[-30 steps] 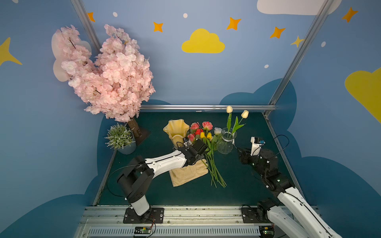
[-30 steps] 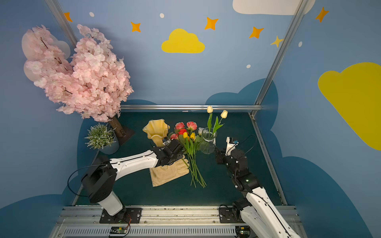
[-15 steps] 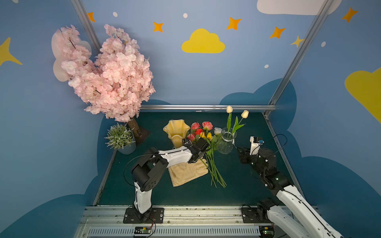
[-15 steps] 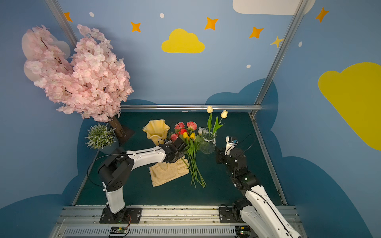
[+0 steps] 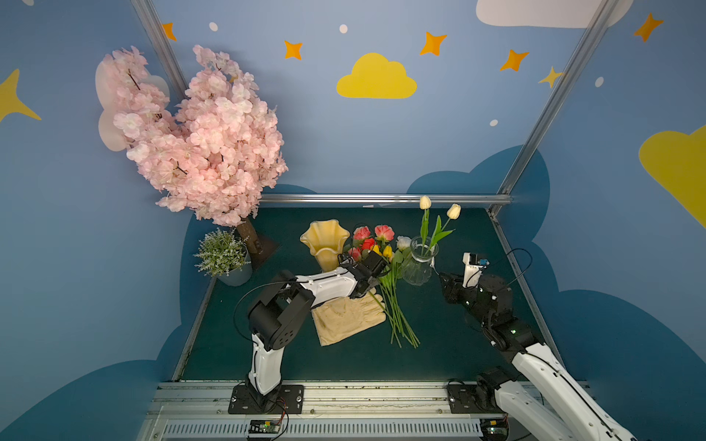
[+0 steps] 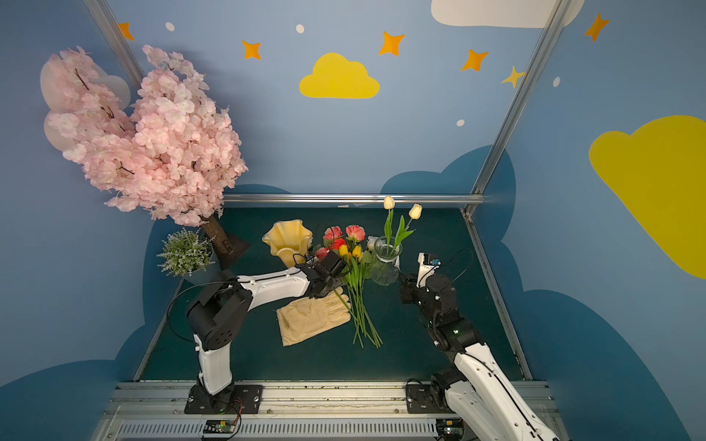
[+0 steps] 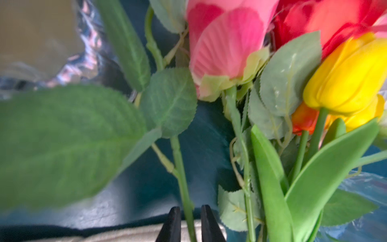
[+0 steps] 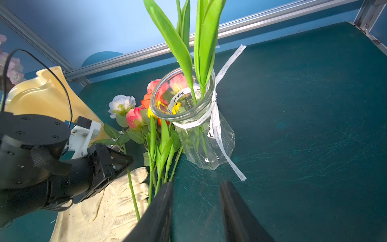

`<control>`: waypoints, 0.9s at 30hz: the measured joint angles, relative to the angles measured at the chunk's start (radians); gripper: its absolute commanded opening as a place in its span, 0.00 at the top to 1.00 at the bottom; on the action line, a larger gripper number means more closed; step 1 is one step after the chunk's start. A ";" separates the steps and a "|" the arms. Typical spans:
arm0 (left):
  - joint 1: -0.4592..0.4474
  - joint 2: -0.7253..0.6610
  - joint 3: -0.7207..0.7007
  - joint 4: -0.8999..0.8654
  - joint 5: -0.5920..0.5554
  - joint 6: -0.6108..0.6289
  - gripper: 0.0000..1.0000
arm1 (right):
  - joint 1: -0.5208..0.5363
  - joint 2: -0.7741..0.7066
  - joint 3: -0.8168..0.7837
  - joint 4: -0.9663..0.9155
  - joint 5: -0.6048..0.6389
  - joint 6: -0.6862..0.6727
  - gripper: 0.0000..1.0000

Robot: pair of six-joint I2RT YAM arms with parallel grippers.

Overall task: Arrange the flowers in different vases according to their variety
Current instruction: Pick up the flower at the center of the board.

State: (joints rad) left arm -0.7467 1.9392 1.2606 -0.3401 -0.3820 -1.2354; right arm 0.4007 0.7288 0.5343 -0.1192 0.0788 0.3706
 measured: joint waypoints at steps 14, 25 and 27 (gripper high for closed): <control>0.005 0.027 0.026 0.001 0.006 0.009 0.66 | 0.000 0.000 0.000 0.000 -0.011 0.000 0.59; -0.001 0.045 0.031 -0.009 0.008 0.008 0.82 | 0.000 0.000 0.000 0.000 -0.012 0.000 0.62; -0.005 0.045 0.043 -0.024 -0.005 0.008 0.87 | 0.000 0.000 0.000 0.000 -0.013 0.000 0.62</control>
State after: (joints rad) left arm -0.7517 1.9842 1.3033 -0.3641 -0.3874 -1.2274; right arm 0.4004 0.7288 0.5343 -0.1192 0.0662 0.3706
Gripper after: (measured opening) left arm 0.165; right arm 0.385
